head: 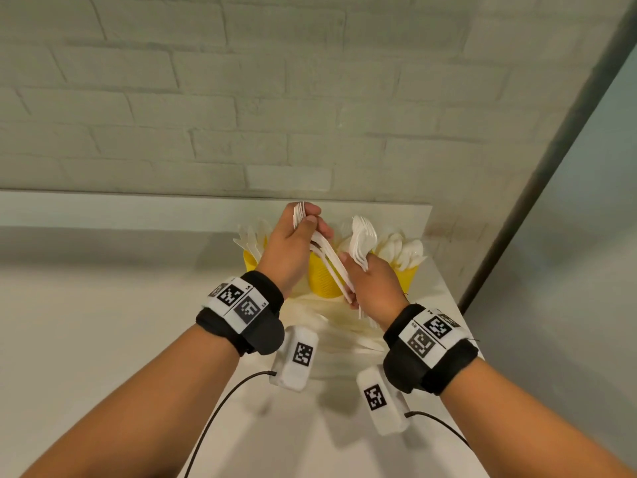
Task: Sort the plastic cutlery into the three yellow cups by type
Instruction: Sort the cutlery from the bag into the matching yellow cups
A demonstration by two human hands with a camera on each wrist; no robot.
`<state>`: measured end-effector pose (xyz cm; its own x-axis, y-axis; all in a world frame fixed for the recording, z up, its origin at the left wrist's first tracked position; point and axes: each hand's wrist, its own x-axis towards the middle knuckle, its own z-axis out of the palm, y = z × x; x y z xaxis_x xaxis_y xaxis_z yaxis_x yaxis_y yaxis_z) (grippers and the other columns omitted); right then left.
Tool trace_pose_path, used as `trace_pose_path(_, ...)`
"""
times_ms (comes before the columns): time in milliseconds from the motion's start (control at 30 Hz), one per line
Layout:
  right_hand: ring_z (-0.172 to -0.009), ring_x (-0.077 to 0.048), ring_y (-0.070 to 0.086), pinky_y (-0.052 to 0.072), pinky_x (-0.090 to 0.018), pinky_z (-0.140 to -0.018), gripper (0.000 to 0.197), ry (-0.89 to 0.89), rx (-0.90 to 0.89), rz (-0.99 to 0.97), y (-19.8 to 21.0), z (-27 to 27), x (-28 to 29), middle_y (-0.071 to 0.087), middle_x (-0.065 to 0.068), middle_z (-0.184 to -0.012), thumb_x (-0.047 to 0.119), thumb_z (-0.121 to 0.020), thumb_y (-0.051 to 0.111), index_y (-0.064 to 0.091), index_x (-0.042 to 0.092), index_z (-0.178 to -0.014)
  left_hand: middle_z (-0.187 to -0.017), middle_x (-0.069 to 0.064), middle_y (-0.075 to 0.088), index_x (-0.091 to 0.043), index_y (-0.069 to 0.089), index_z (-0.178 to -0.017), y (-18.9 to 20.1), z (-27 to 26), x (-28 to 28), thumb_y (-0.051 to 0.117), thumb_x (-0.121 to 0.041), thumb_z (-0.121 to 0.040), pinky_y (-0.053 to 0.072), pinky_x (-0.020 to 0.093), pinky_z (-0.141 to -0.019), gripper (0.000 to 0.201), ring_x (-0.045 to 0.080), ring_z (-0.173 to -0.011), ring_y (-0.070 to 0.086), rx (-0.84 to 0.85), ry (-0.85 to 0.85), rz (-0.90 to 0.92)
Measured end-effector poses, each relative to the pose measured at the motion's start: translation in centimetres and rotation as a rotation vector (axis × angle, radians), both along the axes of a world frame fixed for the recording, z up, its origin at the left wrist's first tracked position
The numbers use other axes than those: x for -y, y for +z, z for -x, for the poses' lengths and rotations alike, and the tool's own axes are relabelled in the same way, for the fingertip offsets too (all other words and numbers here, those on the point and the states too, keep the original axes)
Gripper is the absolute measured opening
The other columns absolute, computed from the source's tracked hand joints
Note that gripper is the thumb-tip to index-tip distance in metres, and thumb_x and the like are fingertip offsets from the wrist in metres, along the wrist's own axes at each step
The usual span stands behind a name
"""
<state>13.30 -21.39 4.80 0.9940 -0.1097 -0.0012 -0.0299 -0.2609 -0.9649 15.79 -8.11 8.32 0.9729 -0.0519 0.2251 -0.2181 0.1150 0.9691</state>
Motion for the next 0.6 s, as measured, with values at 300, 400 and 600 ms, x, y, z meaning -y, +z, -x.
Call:
trace_pose_path(300, -0.047, -0.020, 0.049, 0.040, -0.031, -0.053, 0.021, -0.042, 0.000, 0.158, -1.0, -0.7, -0.3, 0.048, 0.000, -0.057, 0.028, -0.097, 0.047, 0.047, 0.019, -0.078, -0.061, 0.000, 0.046, -0.013, 0.052, -0.094, -0.4, 1.1, 1.1, 0.057, -0.038, -0.093, 0.040, 0.026, -0.062, 0.026, 0.014, -0.058, 0.044, 0.001, -0.094, -0.186)
trace_pose_path(400, -0.058, -0.027, 0.056, 0.042, -0.032, -0.054, 0.010, -0.028, 0.033, 0.258, -0.9, -0.5, -0.4, 0.052, -0.003, -0.063, 0.019, -0.096, 0.044, 0.050, 0.015, -0.089, -0.069, -0.008, 0.047, -0.020, 0.051, -0.089, -1.5, 1.1, 1.7, 0.076, -0.037, -0.078, 0.041, 0.027, -0.062, 0.032, 0.011, -0.063, 0.047, 0.005, -0.122, -0.285)
trace_pose_path(600, -0.047, -0.017, 0.049, 0.040, -0.026, -0.047, 0.023, 0.046, 0.071, 0.167, 0.4, 0.8, -0.4, 0.051, 0.004, -0.056, 0.013, -0.093, 0.048, 0.051, 0.021, -0.072, -0.075, -0.005, 0.054, -0.016, 0.051, -0.098, -1.8, 0.9, 1.5, 0.058, -0.020, -0.094, 0.040, 0.024, -0.063, 0.009, 0.006, -0.062, 0.051, -0.023, -0.099, -0.280)
